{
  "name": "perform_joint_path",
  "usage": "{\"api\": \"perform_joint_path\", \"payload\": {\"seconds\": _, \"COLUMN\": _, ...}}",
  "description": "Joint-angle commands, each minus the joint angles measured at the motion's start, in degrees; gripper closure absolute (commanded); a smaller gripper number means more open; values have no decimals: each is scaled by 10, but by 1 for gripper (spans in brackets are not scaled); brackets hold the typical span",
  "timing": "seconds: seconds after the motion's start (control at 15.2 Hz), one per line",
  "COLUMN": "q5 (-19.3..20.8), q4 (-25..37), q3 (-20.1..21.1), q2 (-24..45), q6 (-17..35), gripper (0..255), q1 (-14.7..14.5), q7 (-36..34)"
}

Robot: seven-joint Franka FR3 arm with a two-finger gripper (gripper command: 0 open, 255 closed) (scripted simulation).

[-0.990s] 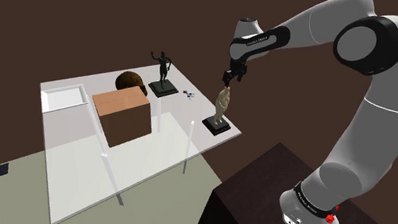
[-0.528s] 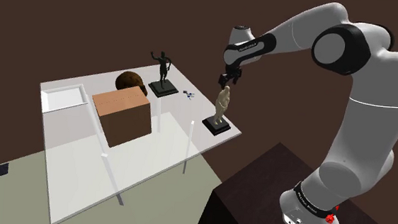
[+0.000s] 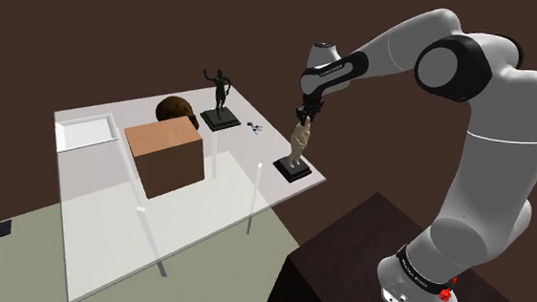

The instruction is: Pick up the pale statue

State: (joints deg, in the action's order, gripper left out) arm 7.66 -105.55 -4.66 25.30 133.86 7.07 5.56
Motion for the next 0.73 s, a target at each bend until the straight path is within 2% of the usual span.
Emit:
{"api": "perform_joint_path", "payload": {"seconds": 0.0, "q5": 0, "q4": 0, "q3": 0, "q2": 1, "q6": 0, "gripper": 255, "q1": 0, "q7": 0}}
{"api": "perform_joint_path", "payload": {"seconds": 0.4, "q5": 0, "q4": 1, "q3": 0, "q2": 1, "q6": -1, "gripper": 255, "q1": 0, "q7": 0}}
{"api": "perform_joint_path", "payload": {"seconds": 0.66, "q5": -1, "q4": 8, "q3": 1, "q2": -16, "q6": -25, "gripper": 255, "q1": 0, "q7": 3}}
